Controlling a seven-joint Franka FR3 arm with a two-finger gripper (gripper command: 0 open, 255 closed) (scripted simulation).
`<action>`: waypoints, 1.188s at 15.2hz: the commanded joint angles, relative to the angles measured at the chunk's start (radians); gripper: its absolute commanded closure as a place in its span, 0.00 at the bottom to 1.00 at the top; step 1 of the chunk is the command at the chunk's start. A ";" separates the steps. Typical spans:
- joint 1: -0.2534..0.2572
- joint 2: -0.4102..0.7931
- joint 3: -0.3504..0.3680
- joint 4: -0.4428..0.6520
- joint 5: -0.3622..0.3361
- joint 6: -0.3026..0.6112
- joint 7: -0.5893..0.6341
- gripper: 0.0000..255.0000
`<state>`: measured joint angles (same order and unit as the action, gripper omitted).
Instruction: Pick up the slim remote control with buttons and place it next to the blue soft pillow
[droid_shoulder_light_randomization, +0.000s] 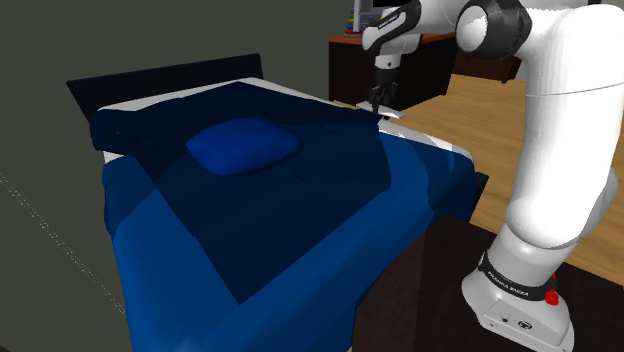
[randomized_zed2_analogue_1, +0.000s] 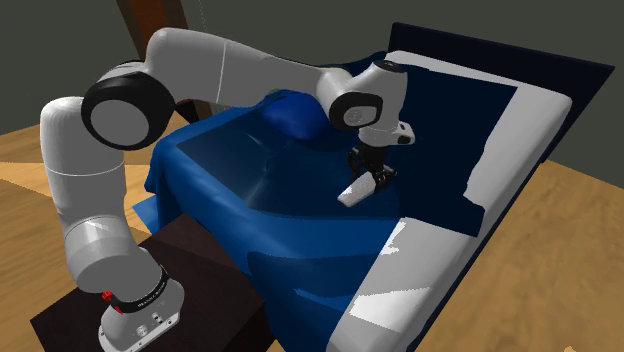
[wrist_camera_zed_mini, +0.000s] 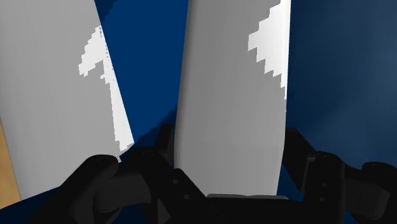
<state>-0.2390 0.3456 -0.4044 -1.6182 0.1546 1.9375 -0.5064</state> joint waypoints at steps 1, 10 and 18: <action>0.001 -0.006 -0.001 0.020 -0.004 -0.026 0.004 1.00; -0.004 -0.020 -0.006 0.124 -0.012 -0.141 0.012 1.00; 0.089 -0.138 0.021 0.003 -0.065 -0.126 0.130 1.00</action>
<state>-0.1668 0.2271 -0.3891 -1.5900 0.0987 1.8033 -0.3995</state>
